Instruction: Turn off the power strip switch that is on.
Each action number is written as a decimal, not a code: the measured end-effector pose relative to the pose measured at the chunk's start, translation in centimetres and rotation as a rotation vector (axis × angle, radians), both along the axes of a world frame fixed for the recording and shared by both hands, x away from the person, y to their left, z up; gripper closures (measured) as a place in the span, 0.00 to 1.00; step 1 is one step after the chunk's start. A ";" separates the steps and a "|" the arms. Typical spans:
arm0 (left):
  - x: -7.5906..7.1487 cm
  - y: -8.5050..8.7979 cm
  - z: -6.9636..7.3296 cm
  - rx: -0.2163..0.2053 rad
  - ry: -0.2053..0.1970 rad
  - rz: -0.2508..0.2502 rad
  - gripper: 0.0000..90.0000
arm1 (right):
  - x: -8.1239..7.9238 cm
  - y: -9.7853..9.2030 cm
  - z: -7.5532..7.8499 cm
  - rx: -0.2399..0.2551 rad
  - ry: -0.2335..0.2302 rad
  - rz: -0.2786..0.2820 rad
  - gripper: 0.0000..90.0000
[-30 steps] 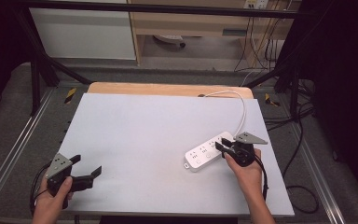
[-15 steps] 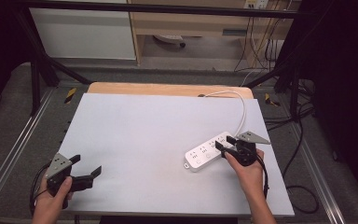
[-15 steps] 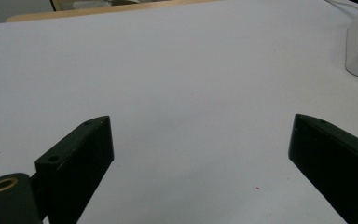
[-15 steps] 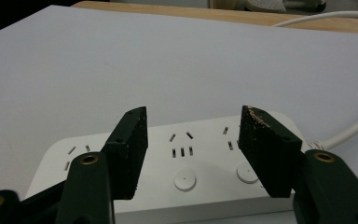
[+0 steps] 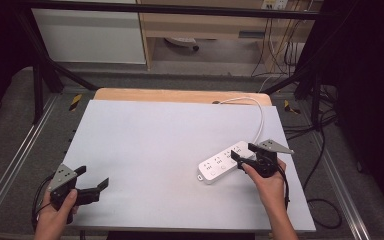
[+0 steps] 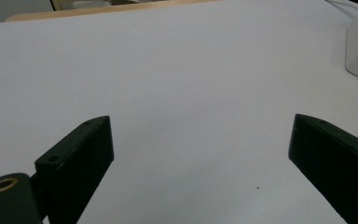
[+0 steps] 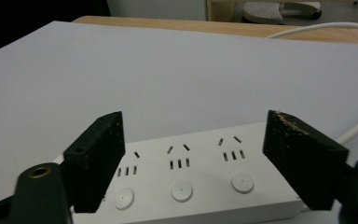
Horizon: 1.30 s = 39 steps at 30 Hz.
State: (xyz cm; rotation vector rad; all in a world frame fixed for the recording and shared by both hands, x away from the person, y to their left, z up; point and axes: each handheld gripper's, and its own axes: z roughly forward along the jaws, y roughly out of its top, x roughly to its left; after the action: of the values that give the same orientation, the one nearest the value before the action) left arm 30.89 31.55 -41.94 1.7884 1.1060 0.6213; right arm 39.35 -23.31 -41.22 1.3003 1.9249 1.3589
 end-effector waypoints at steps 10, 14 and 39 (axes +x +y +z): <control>0.0 0.1 0.0 -0.001 0.001 0.002 0.07 | -0.8 -0.3 1.1 -0.008 -0.063 -0.039 0.03; 0.0 0.1 0.0 -0.002 0.001 0.002 0.07 | -1.6 -0.7 1.8 -0.009 -0.077 -0.040 0.02; 0.0 0.0 0.0 -0.005 -0.001 0.001 0.07 | -6.5 -5.4 -0.3 -0.055 -0.047 -0.058 0.03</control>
State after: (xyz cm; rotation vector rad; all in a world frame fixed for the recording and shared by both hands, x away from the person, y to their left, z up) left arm 30.86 31.55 -41.93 1.7829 1.1071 0.6198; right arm 32.81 -28.69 -41.54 1.2766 1.8660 1.2883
